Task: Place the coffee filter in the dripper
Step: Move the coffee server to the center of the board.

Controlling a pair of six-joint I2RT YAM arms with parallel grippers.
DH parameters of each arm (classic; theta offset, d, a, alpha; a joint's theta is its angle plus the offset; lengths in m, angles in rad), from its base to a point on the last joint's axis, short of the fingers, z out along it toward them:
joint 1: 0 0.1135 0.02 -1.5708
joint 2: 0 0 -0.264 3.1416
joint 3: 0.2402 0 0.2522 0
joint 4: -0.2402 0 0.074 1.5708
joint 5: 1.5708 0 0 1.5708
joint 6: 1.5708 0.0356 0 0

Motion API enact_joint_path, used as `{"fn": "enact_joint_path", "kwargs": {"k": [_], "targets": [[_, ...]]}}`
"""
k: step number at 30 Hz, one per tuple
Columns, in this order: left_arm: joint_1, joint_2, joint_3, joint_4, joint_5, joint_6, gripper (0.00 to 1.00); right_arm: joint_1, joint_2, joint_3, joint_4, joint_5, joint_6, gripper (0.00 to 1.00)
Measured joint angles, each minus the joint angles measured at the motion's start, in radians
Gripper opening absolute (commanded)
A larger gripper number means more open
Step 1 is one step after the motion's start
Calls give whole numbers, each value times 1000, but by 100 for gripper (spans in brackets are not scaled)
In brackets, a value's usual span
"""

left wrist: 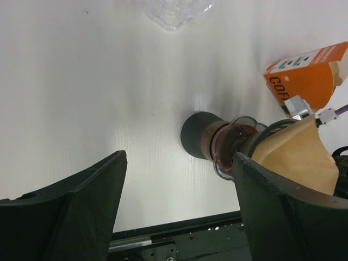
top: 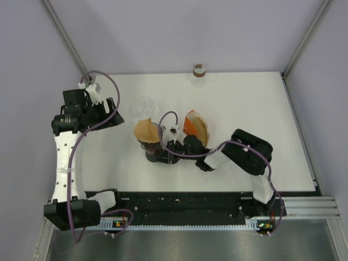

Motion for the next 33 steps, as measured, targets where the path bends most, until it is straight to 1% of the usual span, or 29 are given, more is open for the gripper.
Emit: {"fn": "enact_joint_path", "kwargs": {"k": [3, 8, 16, 24, 33], "targets": [[2, 0, 65, -10, -25, 3, 84, -2, 50, 65, -17, -14, -6, 18], [5, -2, 144, -14, -64, 11, 84, -3, 145, 227, -88, -53, -34, 18], [7, -12, 156, -36, -80, 21, 84, -17, 254, 412, -167, -111, -74, 16], [7, -12, 161, -46, -90, 26, 84, -24, 355, 542, -230, -169, -81, 14], [7, -12, 242, -70, -97, 30, 85, -25, 465, 756, -297, -219, -80, 13]]}}
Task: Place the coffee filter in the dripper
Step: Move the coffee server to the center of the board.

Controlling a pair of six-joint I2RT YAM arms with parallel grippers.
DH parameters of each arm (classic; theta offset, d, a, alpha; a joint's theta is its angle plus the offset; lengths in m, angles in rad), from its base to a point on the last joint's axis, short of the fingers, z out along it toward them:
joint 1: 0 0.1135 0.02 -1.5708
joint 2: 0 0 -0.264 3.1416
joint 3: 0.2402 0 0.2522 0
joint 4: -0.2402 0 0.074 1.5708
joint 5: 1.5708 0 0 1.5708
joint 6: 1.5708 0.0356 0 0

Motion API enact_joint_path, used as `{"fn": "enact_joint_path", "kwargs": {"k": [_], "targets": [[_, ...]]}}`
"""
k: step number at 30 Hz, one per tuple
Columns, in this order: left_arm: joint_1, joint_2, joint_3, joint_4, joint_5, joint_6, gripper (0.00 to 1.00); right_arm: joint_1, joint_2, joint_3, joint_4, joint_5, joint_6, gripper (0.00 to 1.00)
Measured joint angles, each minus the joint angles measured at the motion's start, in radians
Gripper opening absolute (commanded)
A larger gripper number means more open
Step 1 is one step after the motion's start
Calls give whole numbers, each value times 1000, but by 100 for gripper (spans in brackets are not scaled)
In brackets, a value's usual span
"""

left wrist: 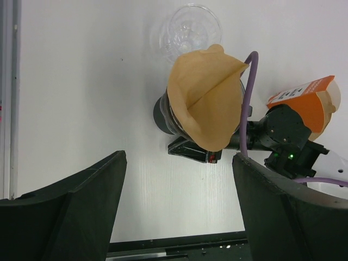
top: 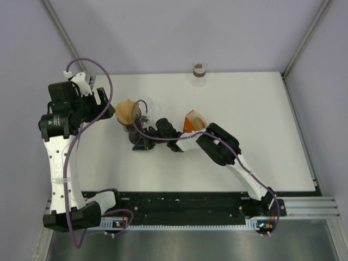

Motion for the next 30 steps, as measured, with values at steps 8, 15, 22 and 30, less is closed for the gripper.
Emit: {"fn": "enact_joint_path", "kwargs": {"k": [8, 15, 22, 30], "targets": [[0, 4, 9, -2, 0, 0, 85, 0, 41, 63, -19, -26, 18, 23], [0, 16, 10, -2, 6, 0, 86, -1, -43, -33, -93, -3, -18, 32], [0, 19, 18, -3, 14, 0, 86, -14, -205, -185, -121, 43, -10, 38], [0, 22, 25, -3, 29, 7, 88, -19, -443, -305, -311, 105, -69, 44]]}}
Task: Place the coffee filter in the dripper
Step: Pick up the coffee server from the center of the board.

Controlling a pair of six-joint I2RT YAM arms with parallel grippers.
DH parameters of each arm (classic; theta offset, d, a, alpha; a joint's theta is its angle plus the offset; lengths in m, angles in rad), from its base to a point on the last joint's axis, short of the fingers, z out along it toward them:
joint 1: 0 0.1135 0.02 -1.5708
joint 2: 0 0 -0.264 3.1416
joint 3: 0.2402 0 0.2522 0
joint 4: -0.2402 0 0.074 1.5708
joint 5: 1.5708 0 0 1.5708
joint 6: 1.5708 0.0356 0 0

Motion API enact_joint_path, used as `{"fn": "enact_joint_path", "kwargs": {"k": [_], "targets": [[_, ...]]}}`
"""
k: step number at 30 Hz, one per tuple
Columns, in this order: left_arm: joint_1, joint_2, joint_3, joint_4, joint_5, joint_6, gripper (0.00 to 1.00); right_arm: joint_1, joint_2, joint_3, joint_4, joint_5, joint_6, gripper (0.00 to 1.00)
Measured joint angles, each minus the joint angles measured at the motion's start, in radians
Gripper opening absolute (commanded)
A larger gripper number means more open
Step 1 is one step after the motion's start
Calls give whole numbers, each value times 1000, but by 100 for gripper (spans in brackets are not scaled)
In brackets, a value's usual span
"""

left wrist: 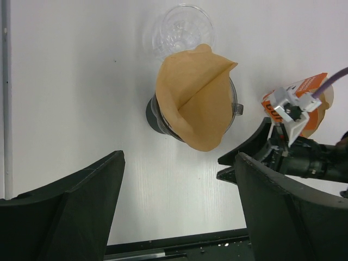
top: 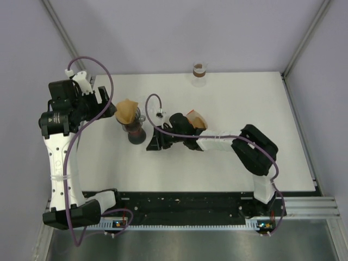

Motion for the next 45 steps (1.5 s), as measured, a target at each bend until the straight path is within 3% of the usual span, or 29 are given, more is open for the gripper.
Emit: {"fn": "enact_joint_path", "kwargs": {"k": [9, 14, 21, 25, 29, 34, 37, 41, 45], "targets": [[0, 9, 9, -2, 24, 19, 94, 0, -333, -54, -340, 120, -135, 59], [0, 12, 17, -3, 35, 26, 99, -29, -481, 37, -579, 261, -260, 68], [0, 13, 17, -2, 25, 42, 99, -372, -537, 214, -649, 445, -382, 72], [0, 16, 17, 0, 15, 45, 99, -537, -428, 315, -607, 492, -394, 72], [0, 26, 17, 3, 5, 45, 99, -626, -205, 506, -575, 513, -389, 72], [0, 33, 17, 5, -5, 45, 99, -661, 126, 844, -580, 542, -372, 71], [0, 42, 17, 6, -6, 45, 99, -662, 303, 1050, -604, 562, -347, 65], [0, 57, 17, 6, -6, 45, 99, -660, 449, 1207, -618, 579, -298, 63], [0, 65, 17, 6, -6, 45, 99, -652, 518, 1251, -583, 600, -269, 63]]}}
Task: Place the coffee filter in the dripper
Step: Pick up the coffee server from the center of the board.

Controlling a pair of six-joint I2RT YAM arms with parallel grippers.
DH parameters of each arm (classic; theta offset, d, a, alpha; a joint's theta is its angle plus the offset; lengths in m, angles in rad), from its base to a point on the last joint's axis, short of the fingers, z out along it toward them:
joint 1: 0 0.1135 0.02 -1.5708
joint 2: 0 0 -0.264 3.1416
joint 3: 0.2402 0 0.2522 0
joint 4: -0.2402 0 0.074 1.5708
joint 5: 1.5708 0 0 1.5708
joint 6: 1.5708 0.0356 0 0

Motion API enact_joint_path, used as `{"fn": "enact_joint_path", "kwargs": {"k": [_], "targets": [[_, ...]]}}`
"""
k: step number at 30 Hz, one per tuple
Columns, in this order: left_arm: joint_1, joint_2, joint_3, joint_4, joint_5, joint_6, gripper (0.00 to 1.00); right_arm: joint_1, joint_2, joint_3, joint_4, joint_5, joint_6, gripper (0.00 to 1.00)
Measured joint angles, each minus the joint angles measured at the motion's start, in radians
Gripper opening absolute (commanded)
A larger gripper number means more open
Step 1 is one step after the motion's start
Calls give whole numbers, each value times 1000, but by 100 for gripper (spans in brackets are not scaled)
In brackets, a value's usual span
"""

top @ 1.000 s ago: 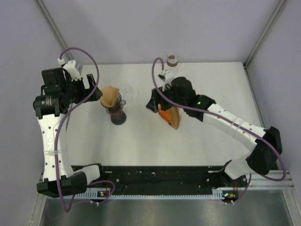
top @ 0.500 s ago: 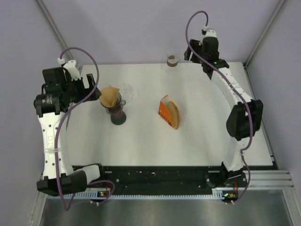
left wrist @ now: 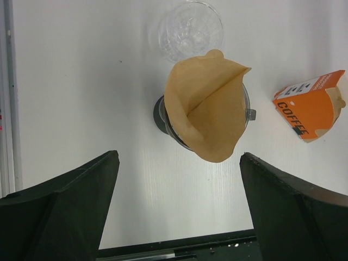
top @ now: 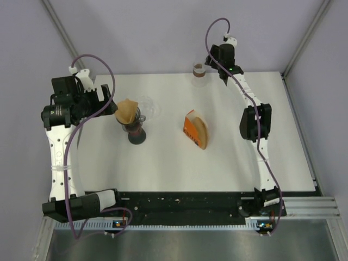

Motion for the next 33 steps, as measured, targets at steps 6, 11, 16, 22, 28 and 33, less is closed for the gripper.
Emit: {"fn": "enact_joint_path", "kwargs": {"k": [6, 11, 16, 22, 28, 33], "targets": [[0, 0, 0, 2, 1, 0, 99, 26, 82, 45, 59, 29, 10, 63], [1, 0, 0, 3, 4, 0, 99, 51, 133, 60, 75, 53, -3, 48], [1, 6, 0, 3, 5, 0, 99, 64, 147, 62, 71, 98, -38, 24], [1, 8, 0, 3, 8, 0, 99, 63, 137, 51, 83, 111, -74, 0], [1, 8, 0, 3, 8, 4, 99, 63, 85, -12, 75, 112, -127, 0], [1, 8, 0, 3, 20, 6, 99, 60, 18, -66, 24, 110, -205, 0]]}}
